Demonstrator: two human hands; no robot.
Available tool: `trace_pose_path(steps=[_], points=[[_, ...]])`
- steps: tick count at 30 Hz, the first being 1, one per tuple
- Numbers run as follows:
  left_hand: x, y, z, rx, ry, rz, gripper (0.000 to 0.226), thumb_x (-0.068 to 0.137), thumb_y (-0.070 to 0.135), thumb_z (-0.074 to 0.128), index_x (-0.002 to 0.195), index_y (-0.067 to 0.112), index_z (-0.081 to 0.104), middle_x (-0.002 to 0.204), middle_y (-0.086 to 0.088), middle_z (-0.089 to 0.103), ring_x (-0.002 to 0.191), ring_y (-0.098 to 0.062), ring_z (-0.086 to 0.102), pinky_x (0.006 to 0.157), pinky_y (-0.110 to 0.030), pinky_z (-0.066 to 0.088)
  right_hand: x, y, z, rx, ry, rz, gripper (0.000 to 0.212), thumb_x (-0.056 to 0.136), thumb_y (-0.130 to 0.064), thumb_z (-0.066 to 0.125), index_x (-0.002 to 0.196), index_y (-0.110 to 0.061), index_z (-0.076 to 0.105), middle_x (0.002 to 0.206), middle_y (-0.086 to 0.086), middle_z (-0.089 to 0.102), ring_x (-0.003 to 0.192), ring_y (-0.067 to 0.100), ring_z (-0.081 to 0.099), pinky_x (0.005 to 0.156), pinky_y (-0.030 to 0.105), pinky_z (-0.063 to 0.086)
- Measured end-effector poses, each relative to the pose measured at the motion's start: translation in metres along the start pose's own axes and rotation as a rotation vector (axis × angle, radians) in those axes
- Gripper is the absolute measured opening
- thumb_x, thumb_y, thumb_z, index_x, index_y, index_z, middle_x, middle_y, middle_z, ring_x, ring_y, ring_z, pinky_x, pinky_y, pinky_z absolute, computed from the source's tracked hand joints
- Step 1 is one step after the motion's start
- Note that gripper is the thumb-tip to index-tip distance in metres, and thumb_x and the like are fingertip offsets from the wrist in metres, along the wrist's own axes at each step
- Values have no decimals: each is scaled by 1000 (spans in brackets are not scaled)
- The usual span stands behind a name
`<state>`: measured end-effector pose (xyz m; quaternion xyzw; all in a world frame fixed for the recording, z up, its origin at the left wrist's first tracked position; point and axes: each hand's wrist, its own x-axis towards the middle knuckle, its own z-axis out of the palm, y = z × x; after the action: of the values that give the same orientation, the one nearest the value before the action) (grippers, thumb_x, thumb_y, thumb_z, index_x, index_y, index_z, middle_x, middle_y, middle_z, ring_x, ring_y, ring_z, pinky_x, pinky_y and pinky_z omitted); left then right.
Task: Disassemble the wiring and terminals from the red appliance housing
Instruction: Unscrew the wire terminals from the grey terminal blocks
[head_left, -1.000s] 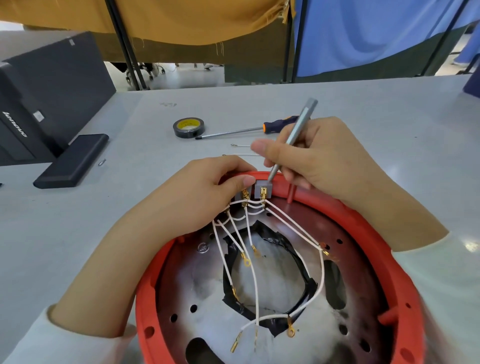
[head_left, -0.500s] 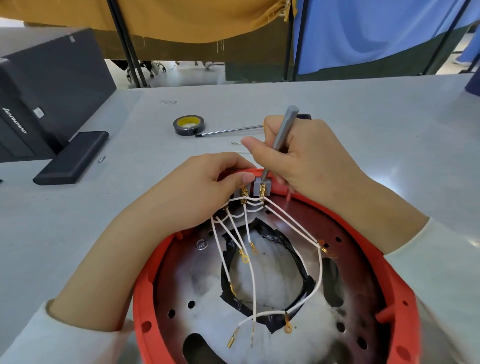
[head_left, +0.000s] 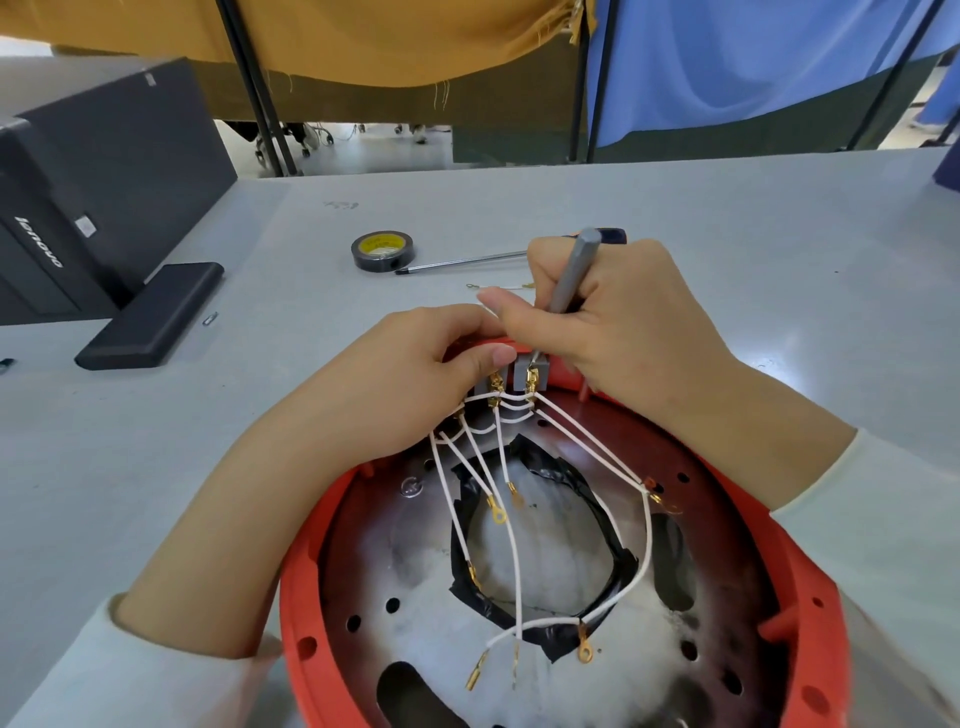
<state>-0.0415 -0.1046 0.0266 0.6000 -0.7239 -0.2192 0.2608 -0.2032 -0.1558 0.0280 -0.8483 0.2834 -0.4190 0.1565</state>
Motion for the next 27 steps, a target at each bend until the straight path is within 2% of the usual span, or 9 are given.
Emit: trace_pose_path(steps=[4,6,11,14,18,21,23,25,27], points=[[0,0,0,4,-11,-10,23,95,37,49,113,36,64,84,19,67,75,8,57,68,-9,41,1,2,0,88,43,92,49,86,-32,67,55,-20,32,48,-6,36,48,8,38,51,15,30],[0,0,0,2,-11,-10,21,95,36,49,111,35,64,71,26,64,65,11,55,61,-7,38,2,0,0,91,39,106,50,86,-34,68,54,-19,32,48,-6,37,47,7,37,51,16,30],[0,1,0,-3,-8,-1,21,96,33,50,112,32,64,51,27,54,48,13,48,52,-5,34,2,-2,-1,126,25,141,53,86,-35,68,53,-14,31,46,-1,36,44,10,34,51,24,31],[0,1,0,-12,-2,-5,22,95,35,50,112,33,65,57,21,58,51,12,49,54,-5,35,3,-2,-1,110,30,134,52,86,-35,67,54,-11,34,47,0,35,46,10,34,50,23,31],[1,1,1,-13,-7,-10,22,96,34,50,112,31,64,52,27,54,50,12,48,53,-5,34,3,-3,-1,96,17,137,52,86,-35,67,55,-12,33,55,11,45,43,11,37,53,31,36],[0,1,0,-8,-1,-1,21,95,35,50,110,32,65,62,17,60,54,9,50,57,-6,36,4,-2,-1,46,0,115,50,87,-33,67,55,-18,31,43,5,36,47,13,40,55,29,37],[1,1,0,-10,-9,-6,21,95,36,50,111,34,64,75,15,65,64,6,54,62,-9,40,4,-1,-1,4,-7,81,49,89,-28,64,55,-21,29,44,-5,32,50,12,40,53,23,34],[1,0,0,-6,-18,-14,23,95,38,50,113,35,64,92,11,69,80,2,58,74,-13,42,4,-1,0,-22,-21,66,46,90,-22,60,56,-23,28,47,-8,30,51,12,38,52,22,31],[1,0,0,-9,-18,-17,23,94,38,50,112,35,64,96,10,69,86,0,59,79,-15,41,5,0,1,-25,-33,78,44,90,-19,57,57,-23,28,48,-7,28,51,11,37,51,23,30]])
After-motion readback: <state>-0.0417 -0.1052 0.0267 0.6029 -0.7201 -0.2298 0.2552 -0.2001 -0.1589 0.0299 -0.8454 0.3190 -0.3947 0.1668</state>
